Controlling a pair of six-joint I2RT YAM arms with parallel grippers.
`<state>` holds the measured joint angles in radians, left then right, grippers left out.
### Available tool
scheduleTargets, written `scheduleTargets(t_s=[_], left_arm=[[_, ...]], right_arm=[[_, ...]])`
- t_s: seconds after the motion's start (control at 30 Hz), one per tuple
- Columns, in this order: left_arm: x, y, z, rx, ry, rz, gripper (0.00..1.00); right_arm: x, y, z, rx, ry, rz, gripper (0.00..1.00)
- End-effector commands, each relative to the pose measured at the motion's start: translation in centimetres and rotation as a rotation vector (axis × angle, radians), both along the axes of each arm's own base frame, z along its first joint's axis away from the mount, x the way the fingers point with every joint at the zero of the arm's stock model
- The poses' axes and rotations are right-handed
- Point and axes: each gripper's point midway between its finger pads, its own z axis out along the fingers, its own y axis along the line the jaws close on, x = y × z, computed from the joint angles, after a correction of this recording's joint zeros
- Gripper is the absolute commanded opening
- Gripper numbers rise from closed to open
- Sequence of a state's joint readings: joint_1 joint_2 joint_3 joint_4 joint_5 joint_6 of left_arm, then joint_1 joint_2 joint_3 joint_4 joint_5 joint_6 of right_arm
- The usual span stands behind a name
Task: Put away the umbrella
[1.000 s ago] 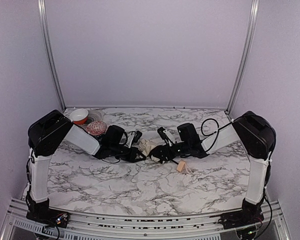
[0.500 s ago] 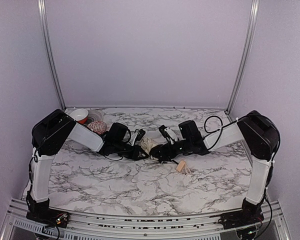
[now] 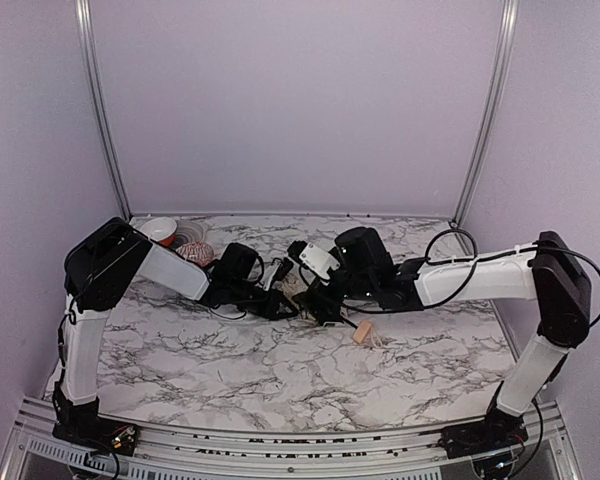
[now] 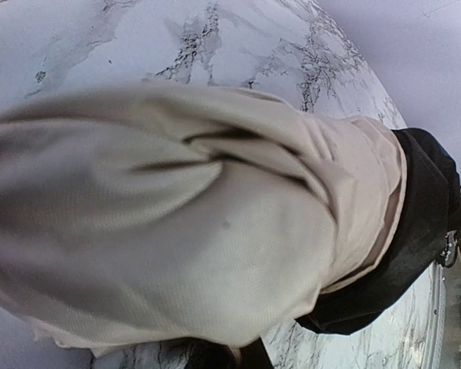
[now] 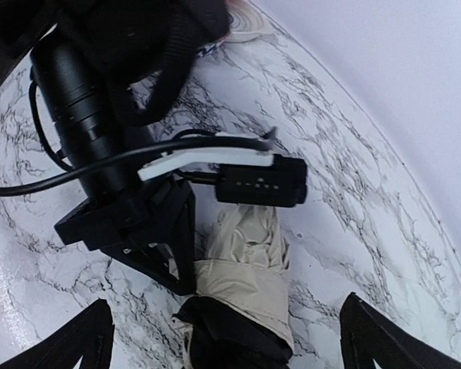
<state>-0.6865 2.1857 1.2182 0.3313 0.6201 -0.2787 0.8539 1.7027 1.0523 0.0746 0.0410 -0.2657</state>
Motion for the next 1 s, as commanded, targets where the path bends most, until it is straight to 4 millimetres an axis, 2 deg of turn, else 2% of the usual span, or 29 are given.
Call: scheduleTargets(t_s=[0.0, 0.13, 0.27, 0.33, 0.43, 0.5, 0.6, 0.7, 0.8, 0.9, 0.97], left_arm=[[-2.1, 1.7, -4.2, 0.128, 0.115, -0.009, 0.0], [-2.3, 1.6, -4.3, 0.123, 0.127, -0.017, 0.0], [-2.3, 1.7, -4.2, 0.124, 0.124, -0.017, 0.0], [-2.4, 1.7, -3.9, 0.118, 0.118, -0.02, 0.0], [-2.5, 1.5, -2.9, 0.103, 0.103, -0.036, 0.0], [-2.6, 1.3, -1.2, 0.077, 0.074, -0.052, 0.0], [-2.6, 1.3, 1.4, 0.057, 0.027, -0.071, 0.0], [-2.9, 1.1, 3.6, 0.029, -0.001, -0.096, 0.0], [-3.4, 0.9, 6.0, -0.019, -0.018, -0.124, 0.0], [-3.8, 0.9, 9.0, -0.065, -0.056, -0.136, 0.0], [-3.8, 0.8, 10.6, -0.09, -0.076, -0.139, 0.0]], right_arm=[[-0.4, -1.4, -3.3, -0.334, -0.146, -0.048, 1.0], [1.3, -2.1, -4.6, -0.458, -0.175, -0.126, 1.0], [2.2, -1.9, -6.5, -0.519, -0.164, -0.109, 0.99], [2.6, -2.0, -8.1, -0.53, -0.123, -0.103, 0.94], [3.3, -2.6, -10.4, -0.531, -0.03, -0.112, 0.81], [3.6, -3.2, -11.3, -0.507, 0.02, -0.122, 0.71], [4.3, -4.4, -11.6, -0.452, 0.076, -0.137, 0.53], [4.3, -4.6, -11.8, -0.401, 0.121, -0.121, 0.39], [4.3, -4.5, -11.3, -0.309, 0.194, -0.09, 0.3], [4.5, -4.6, -9.8, -0.166, 0.277, -0.048, 0.2], [4.7, -4.8, -8.9, -0.048, 0.349, -0.021, 0.09]])
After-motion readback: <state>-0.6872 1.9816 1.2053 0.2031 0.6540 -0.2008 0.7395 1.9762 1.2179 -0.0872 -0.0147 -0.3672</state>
